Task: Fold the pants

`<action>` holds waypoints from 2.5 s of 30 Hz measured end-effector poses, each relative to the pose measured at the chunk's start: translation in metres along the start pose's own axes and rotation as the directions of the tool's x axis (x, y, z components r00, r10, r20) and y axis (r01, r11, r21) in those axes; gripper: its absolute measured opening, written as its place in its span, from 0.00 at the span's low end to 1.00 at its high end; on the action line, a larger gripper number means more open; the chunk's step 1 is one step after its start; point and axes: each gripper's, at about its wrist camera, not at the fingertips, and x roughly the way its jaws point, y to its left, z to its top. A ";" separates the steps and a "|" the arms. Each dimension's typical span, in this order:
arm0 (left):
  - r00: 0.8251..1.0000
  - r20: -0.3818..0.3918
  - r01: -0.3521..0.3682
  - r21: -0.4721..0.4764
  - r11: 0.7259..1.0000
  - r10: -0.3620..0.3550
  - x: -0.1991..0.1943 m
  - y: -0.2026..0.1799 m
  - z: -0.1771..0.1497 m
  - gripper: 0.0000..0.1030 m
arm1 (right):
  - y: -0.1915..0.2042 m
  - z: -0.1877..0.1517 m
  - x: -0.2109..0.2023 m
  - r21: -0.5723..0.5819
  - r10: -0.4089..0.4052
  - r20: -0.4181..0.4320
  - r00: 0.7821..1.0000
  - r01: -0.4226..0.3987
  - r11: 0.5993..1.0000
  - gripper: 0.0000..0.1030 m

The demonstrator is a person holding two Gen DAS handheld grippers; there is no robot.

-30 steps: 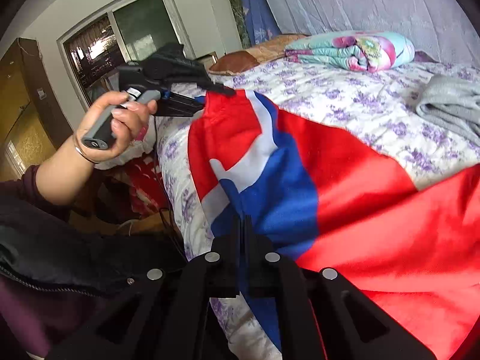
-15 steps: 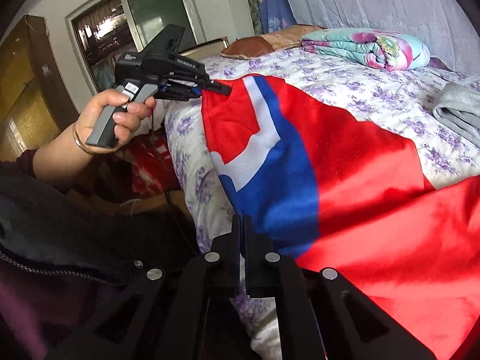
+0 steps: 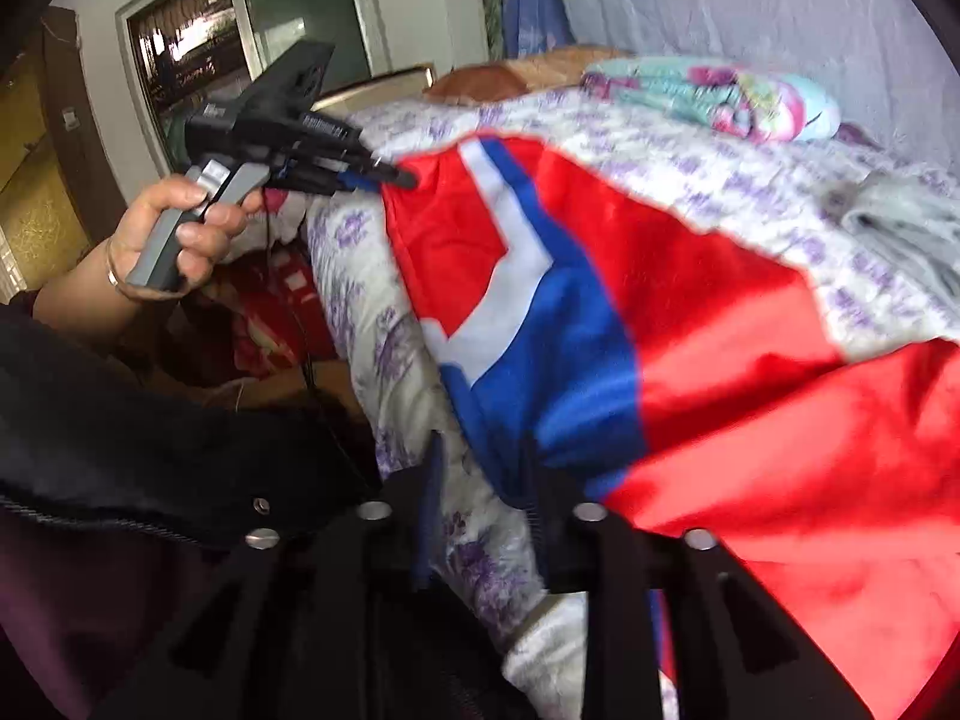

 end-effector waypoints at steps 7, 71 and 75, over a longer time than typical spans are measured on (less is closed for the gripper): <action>0.986 0.139 0.070 0.184 0.980 -0.096 -0.032 -0.078 -0.001 0.57 | -0.099 0.039 -0.081 0.405 -0.504 0.178 0.845 0.403 0.820 0.97; 0.982 0.129 0.118 0.150 0.982 -0.138 0.049 -0.069 -0.036 0.60 | -0.154 -0.226 -0.172 0.859 -0.570 0.234 0.788 0.107 0.500 0.14; 0.985 0.132 0.087 0.194 0.977 -0.114 0.046 -0.075 -0.040 0.60 | -0.144 -0.228 -0.212 0.876 -0.723 0.149 0.675 0.249 0.414 0.65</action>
